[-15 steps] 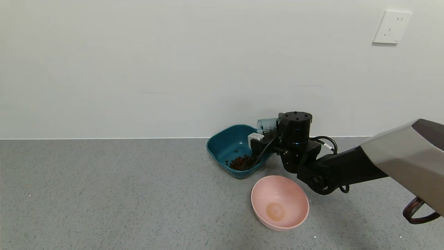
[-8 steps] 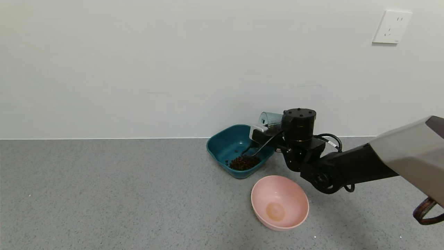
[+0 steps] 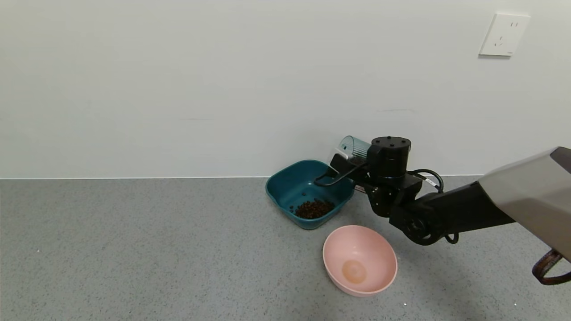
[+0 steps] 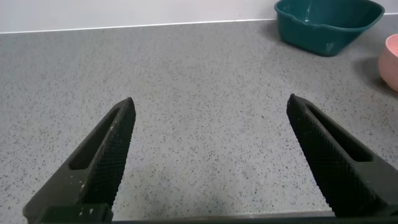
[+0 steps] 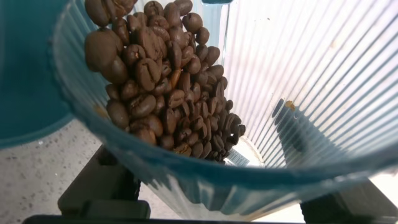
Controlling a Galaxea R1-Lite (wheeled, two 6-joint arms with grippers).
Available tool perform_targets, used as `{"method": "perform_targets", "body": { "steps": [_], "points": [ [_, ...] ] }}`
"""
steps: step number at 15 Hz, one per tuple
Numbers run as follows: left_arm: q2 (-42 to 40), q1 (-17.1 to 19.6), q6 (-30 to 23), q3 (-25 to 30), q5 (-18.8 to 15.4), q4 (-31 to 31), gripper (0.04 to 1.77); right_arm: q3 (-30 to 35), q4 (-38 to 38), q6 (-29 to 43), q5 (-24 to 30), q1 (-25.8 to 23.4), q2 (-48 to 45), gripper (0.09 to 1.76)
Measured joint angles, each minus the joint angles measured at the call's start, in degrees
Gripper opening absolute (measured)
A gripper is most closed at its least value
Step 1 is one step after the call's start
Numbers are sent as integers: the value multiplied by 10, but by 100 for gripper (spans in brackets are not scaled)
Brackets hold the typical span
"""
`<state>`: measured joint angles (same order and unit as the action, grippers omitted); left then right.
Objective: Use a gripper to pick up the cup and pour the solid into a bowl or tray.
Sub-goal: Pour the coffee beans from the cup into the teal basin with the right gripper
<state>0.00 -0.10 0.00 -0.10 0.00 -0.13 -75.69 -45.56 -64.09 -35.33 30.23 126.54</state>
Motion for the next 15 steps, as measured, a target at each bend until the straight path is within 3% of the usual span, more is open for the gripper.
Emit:
{"method": "perform_targets", "body": {
  "steps": [7, 12, 15],
  "points": [
    [0, 0, 0, 0, 0, 0, 175, 5, 19, 138, 1, -16, -7, 137],
    [0, 0, 0, 0, 0, 0, 175, 15, 157, 377, 25, -26, -48, 137],
    [0, 0, 0, 0, 0, 0, 175, 42, 166, 473, 32, -29, -74, 137]
  ]
}}
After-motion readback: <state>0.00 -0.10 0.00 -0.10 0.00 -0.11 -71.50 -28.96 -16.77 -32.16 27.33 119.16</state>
